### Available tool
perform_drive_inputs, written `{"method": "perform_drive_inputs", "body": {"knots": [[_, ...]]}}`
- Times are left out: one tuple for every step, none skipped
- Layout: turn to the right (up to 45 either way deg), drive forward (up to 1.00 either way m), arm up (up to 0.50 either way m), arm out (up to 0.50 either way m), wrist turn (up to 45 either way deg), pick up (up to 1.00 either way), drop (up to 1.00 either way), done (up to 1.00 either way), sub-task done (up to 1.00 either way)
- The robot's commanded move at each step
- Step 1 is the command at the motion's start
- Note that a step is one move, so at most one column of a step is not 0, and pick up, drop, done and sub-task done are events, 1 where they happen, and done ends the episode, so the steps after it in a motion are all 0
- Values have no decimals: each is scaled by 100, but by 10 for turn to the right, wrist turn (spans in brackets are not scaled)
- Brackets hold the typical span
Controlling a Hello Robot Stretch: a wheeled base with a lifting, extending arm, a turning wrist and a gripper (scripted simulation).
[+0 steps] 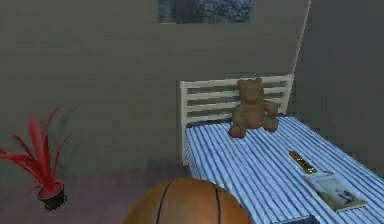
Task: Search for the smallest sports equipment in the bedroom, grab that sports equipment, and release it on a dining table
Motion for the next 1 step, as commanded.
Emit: {"method": "perform_drive_inputs", "body": {"knots": [[450,0,0,0,0,0,0,0,0]]}}
